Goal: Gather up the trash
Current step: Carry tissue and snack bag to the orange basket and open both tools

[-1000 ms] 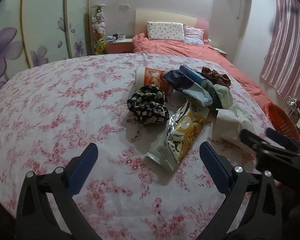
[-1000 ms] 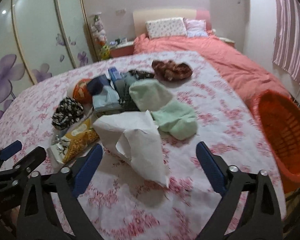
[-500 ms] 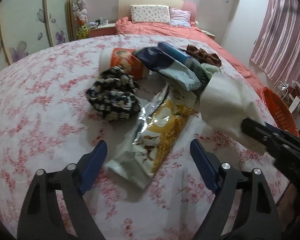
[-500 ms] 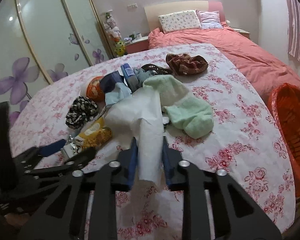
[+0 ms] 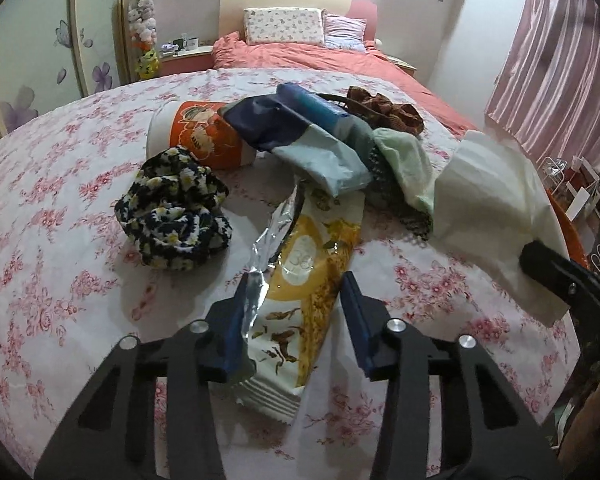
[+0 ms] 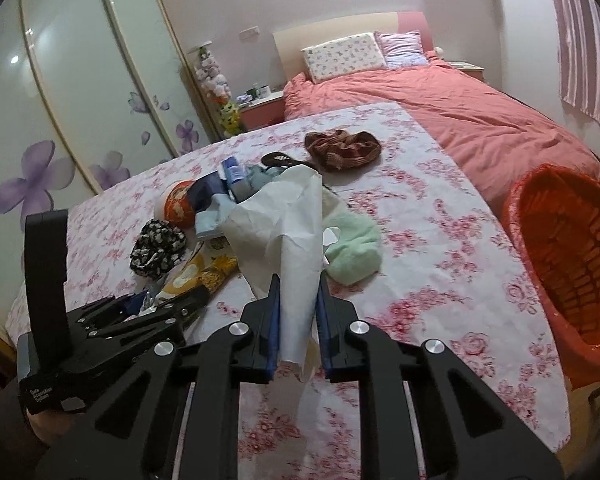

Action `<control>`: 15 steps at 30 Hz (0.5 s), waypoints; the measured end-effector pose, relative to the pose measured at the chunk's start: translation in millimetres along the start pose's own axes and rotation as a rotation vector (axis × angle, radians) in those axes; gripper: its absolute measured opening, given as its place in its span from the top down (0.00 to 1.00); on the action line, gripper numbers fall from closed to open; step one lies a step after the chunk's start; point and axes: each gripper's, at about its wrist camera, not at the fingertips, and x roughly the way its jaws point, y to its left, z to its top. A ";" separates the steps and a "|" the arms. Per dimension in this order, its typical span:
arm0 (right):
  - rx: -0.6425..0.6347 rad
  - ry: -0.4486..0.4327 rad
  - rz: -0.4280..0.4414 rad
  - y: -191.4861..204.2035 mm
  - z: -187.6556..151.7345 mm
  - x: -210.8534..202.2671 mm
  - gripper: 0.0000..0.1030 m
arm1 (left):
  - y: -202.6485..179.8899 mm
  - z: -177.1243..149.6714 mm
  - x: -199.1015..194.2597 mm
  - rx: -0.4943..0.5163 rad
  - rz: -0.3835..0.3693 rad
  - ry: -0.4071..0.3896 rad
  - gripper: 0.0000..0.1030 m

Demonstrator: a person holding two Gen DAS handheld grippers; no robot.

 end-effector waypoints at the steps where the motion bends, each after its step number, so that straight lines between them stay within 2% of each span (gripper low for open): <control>1: 0.006 -0.003 -0.004 -1.8 0.3 -0.9 0.84 | -0.8 -0.7 -1.8 0.001 -0.001 -0.004 0.60; 15: 0.031 -0.087 -0.029 -10.1 5.9 -33.4 0.84 | -3.3 -3.7 -59.0 -0.014 -0.024 -0.107 0.62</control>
